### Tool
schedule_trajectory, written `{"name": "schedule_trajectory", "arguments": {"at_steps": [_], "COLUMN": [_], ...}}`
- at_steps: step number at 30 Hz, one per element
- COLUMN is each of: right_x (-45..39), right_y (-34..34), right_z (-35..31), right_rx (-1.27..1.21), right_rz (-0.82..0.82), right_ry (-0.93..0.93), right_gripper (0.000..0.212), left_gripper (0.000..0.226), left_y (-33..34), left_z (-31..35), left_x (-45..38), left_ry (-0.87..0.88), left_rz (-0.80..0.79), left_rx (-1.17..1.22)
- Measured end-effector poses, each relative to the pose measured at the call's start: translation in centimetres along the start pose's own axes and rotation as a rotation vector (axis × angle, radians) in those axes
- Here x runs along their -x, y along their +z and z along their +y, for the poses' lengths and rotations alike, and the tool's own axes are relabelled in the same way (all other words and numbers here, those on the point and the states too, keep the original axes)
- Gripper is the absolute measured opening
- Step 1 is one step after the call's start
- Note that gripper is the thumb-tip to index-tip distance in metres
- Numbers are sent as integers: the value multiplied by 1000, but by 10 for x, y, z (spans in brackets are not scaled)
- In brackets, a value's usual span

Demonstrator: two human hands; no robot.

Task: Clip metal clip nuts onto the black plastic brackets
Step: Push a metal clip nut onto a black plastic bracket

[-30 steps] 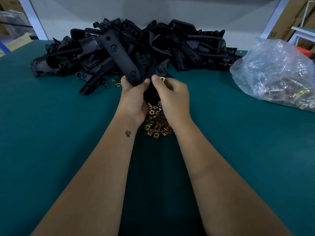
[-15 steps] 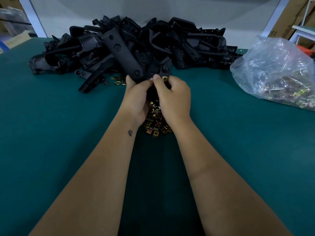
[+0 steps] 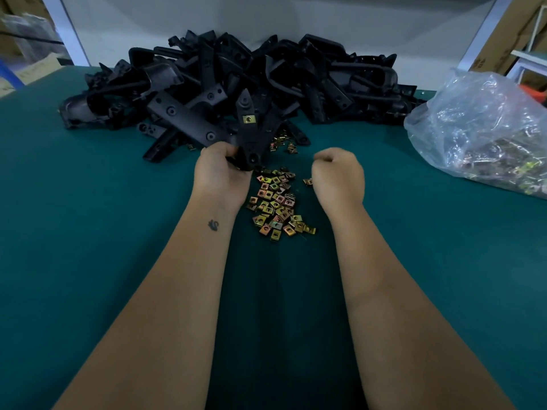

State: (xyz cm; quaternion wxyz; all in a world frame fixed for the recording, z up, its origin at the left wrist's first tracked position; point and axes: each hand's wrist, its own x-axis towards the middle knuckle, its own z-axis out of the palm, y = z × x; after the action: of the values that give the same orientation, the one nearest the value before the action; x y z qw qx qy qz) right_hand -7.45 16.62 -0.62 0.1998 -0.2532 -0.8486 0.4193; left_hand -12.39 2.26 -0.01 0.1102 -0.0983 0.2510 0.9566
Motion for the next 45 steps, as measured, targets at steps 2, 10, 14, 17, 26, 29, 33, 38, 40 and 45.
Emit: {"name": "schedule_trajectory", "arguments": {"at_steps": [2, 10, 14, 17, 26, 29, 33, 38, 40, 45], "right_x": [0, 1, 3, 3, -1, 1, 4, 3, 1, -3], "right_y": [3, 11, 11, 9, -8, -5, 1, 5, 5, 5], "right_z": [0, 3, 2, -1, 3, 1, 2, 3, 3, 4], "right_rx": [133, 360, 141, 2, 380, 438, 417, 152, 79, -3], "right_rz": [-81, -81, -61, -1, 84, -82, -172, -77, 14, 64], "right_ry": [-44, -250, -255, -216, -51, -90, -237, -263, -256, -261], "right_gripper": [36, 17, 8, 12, 16, 16, 21, 17, 17, 14], "left_gripper": [52, 38, 36, 35, 35, 35, 35, 34, 34, 34], "left_y": [-1, -5, -4, -5, -5, -4, -4, -4, -4, -4], "left_z": [0, -2, -5, -6, -7, -8, -9, -8, -8, -7], "left_x": [-2, -8, -5, -7, -10, -9, -8, -8, -8, -8], "left_ry": [-8, -12, 52, 63, 44, 33, 22, 16, 13, 14], "left_rz": [-1, -24, -102, -126, -134, -150, -155, -137, -132, -120], "left_rx": [-4, -44, -104, -116, -106, -107, -117, -109, -96, -83]}}
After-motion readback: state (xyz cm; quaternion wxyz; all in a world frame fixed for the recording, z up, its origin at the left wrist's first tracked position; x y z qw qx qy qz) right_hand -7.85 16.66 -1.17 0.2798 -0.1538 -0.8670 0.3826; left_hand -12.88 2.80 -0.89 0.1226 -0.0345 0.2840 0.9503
